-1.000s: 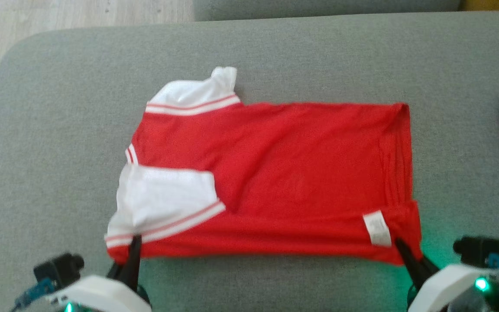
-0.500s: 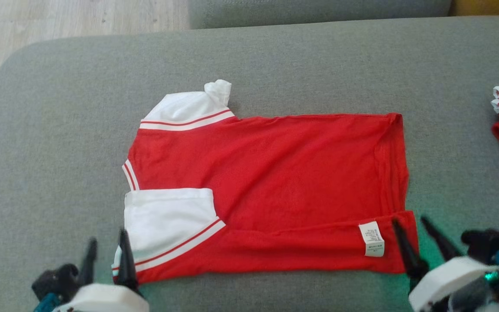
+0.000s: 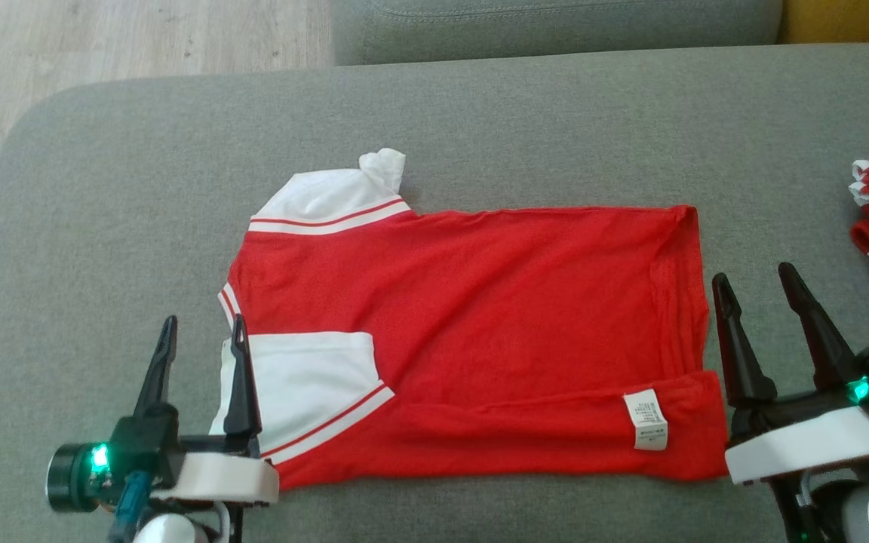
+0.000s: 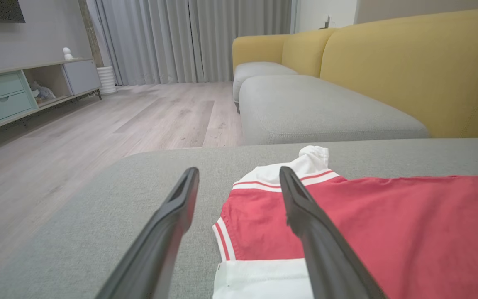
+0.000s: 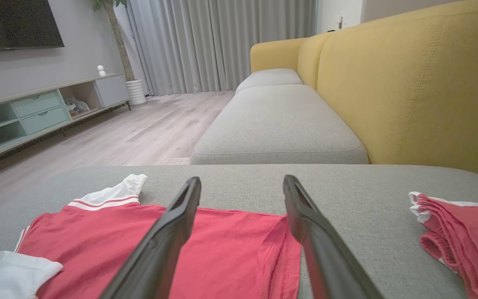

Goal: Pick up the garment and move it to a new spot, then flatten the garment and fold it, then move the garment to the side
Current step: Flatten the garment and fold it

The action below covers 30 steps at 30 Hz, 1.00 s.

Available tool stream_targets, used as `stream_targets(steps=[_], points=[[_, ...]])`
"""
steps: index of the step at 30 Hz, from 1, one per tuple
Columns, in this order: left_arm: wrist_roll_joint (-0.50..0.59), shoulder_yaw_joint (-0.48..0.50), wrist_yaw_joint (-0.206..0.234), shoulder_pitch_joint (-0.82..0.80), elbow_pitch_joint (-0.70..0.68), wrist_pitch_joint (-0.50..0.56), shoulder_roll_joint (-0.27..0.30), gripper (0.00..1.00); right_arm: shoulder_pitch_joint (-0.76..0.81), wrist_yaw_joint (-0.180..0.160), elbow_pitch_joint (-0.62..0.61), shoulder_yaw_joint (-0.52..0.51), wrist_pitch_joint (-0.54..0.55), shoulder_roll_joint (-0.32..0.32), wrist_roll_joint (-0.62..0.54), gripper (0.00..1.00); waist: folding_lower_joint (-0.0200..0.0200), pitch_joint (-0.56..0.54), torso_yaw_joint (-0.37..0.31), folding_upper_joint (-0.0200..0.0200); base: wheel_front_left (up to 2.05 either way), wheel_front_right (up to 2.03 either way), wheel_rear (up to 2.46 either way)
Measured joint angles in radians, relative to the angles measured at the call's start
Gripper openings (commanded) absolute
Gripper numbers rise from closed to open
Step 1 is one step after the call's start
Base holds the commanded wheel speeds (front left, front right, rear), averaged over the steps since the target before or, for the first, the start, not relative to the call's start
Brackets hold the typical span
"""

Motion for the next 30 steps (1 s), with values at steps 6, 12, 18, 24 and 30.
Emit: stream_targets(steps=[6, 12, 18, 24, 30], points=[[0.001, -0.003, 0.002, -0.001, -0.003, 0.031, 0.008, 1.0, 0.001, 0.0, -0.009, -0.003, 0.005, 0.008, 0.001, 1.0, 0.0, 0.001, -0.004, 0.0, 0.0, 0.0, 0.0], [-0.009, -0.004, 0.002, -0.004, -0.012, 0.05, 0.014, 1.0, 0.001, 0.0, -0.014, -0.01, 0.01, 0.012, 0.002, 1.0, 0.0, 0.017, -0.004, 0.0, 0.0, 0.0, 0.0], [-0.01, -0.04, -0.06, -0.132, 0.032, 0.105, 0.013, 1.0, -0.002, 0.0, -0.013, -0.022, 0.014, 0.012, 0.012, 1.0, 0.0, 0.059, 0.004, 0.0, 0.0, 0.0, 0.0], [-0.021, -0.065, -0.144, -0.447, 0.131, 0.162, -0.027, 1.0, -0.066, 0.0, -0.017, -0.02, 0.014, 0.0, 0.034, 1.0, 0.0002, 0.144, -0.001, 0.0, 0.0, 0.0, 0.0], [-0.061, -0.08, -0.244, -0.721, 0.362, 0.277, -0.056, 1.0, -0.141, 0.0, -0.011, -0.009, 0.007, -0.025, 0.061, 1.0, 0.0004, 0.256, -0.02, 0.0, 0.0, 0.0, 0.0]])
